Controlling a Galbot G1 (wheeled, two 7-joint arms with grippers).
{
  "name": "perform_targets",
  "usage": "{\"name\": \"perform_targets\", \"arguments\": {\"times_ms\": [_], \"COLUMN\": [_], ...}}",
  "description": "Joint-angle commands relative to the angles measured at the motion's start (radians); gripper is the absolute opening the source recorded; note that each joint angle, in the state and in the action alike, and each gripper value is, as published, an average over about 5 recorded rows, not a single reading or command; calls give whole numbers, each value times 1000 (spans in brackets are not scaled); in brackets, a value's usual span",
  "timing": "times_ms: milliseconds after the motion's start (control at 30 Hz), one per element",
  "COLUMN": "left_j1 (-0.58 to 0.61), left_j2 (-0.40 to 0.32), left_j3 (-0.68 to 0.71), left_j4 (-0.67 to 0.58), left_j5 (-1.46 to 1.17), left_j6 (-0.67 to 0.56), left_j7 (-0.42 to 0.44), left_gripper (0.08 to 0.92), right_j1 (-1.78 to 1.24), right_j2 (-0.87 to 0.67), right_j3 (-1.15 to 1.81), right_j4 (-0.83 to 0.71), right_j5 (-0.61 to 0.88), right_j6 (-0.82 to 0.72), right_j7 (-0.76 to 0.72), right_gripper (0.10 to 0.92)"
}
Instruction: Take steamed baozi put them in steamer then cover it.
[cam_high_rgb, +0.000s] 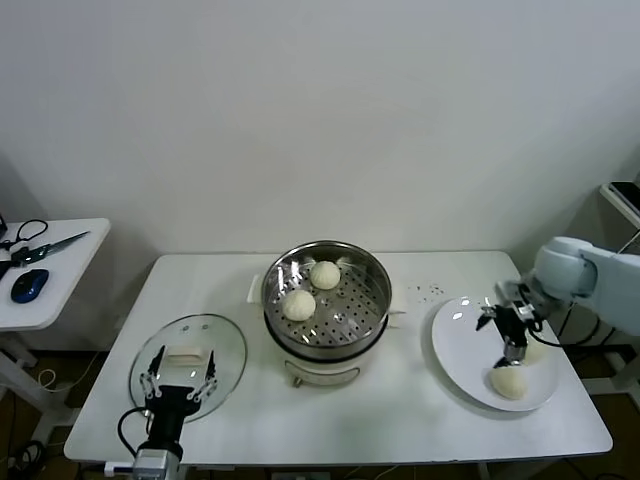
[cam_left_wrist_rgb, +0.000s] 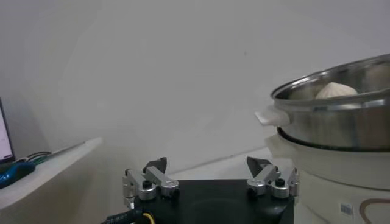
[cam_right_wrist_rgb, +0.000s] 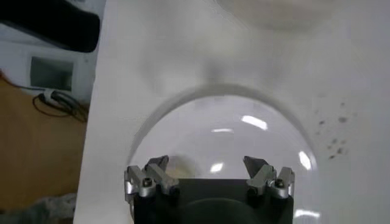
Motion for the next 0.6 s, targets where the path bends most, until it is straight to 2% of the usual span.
{"name": "perform_targets", "arguments": {"times_ms": [33, 600], "left_j1": [3, 3], "left_j2": [-2, -4], "left_j3": [-4, -2], "left_j4": [6, 14], "left_j5": [7, 21], "left_j6": [0, 2], "left_j7": [-1, -3], "left_gripper": [823, 823], "right_j1": [-253, -244], "right_j2": [-35, 40], "right_j3": [163, 168], "right_j4": [-89, -155], "right_j5": [-113, -113], "right_j6": [17, 28], "right_j7": [-5, -19], "right_gripper": [823, 820]}}
